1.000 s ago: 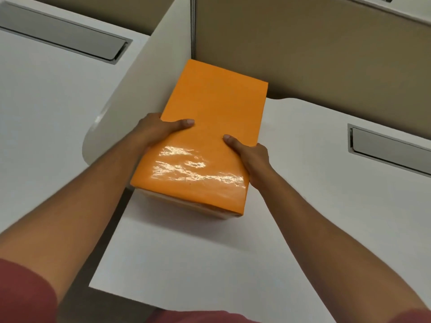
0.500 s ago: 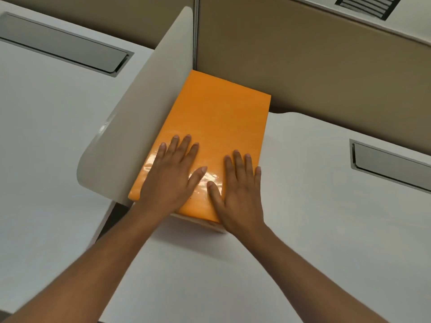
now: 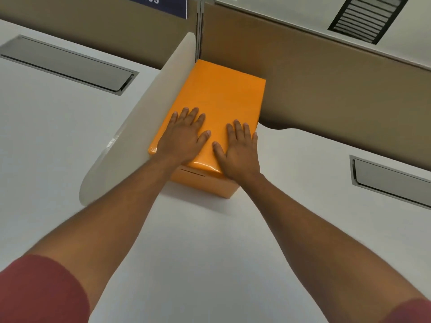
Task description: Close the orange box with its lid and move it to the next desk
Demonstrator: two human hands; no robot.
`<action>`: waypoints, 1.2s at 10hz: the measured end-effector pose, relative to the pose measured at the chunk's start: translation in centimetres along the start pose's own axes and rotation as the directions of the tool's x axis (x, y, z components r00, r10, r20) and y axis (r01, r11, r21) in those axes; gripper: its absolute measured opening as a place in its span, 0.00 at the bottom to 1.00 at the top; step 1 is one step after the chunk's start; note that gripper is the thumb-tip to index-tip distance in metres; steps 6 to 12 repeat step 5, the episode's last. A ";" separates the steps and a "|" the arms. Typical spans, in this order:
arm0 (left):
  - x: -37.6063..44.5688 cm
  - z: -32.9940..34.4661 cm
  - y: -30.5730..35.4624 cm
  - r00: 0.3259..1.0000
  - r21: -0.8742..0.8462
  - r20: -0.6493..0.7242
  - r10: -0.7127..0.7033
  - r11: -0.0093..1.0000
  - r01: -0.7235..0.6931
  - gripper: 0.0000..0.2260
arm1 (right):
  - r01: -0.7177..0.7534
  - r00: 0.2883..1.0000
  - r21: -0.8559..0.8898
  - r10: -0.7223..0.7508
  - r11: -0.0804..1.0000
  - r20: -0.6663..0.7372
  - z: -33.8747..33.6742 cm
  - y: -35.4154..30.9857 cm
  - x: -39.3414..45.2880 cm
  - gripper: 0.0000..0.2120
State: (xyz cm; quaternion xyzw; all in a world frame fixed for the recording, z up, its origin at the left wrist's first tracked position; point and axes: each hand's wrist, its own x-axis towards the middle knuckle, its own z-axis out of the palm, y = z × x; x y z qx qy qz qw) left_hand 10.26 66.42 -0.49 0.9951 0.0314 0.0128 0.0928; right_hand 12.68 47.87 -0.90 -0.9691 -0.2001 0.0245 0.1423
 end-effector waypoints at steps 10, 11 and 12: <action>-0.3 -4.6 4.8 0.983 0.103 -0.176 0.042 0.994 -0.024 0.32 | 0.117 0.982 0.176 -0.088 0.977 -0.167 -5.1 3.0 0.0 0.34; -0.3 -4.6 4.8 0.983 0.103 -0.176 0.042 0.994 -0.024 0.32 | 0.117 0.982 0.176 -0.088 0.977 -0.167 -5.1 3.0 0.0 0.34; -0.3 -4.6 4.8 0.983 0.103 -0.176 0.042 0.994 -0.024 0.32 | 0.117 0.982 0.176 -0.088 0.977 -0.167 -5.1 3.0 0.0 0.34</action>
